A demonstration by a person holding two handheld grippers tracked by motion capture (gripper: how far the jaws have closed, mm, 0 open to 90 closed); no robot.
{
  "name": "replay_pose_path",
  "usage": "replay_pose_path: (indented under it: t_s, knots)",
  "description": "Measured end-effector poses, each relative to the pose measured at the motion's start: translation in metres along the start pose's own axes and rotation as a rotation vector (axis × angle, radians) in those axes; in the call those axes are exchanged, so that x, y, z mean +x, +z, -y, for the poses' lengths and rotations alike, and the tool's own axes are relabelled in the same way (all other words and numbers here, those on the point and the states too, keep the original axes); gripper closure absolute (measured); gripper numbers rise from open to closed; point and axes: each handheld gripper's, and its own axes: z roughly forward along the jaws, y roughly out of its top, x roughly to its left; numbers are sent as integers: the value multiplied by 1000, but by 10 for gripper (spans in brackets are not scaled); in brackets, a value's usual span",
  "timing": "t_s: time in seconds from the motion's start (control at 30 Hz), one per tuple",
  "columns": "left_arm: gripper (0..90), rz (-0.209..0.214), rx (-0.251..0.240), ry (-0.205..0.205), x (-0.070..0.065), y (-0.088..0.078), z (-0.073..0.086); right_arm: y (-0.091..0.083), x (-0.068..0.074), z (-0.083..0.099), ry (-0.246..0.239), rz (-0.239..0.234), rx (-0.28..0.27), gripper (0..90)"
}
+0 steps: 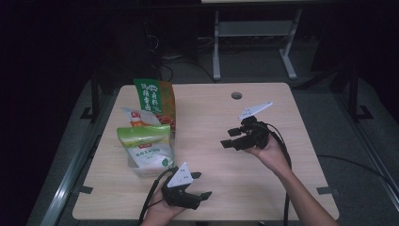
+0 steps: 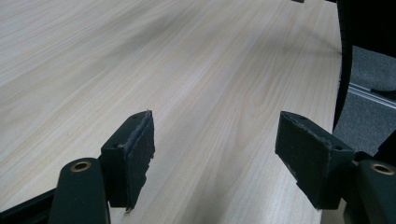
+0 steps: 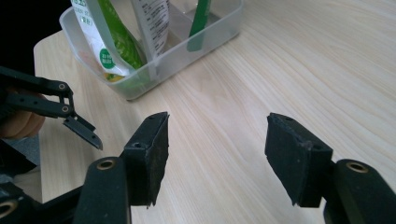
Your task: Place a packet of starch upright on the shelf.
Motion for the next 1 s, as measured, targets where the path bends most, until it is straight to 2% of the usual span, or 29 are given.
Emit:
replay_pose_path:
  t_s: [0.37,0.73,1.0]
  knots:
    - [279,-16,3,2,2,-2,0,-15,-9,24,35,20,14,370]
    - [274,-18,-2,-2,2,-2,0,-32,-16,51,91,54,0,334]
    - [274,-20,-1,2,1,-3,0,-42,-19,74,115,79,1,313]
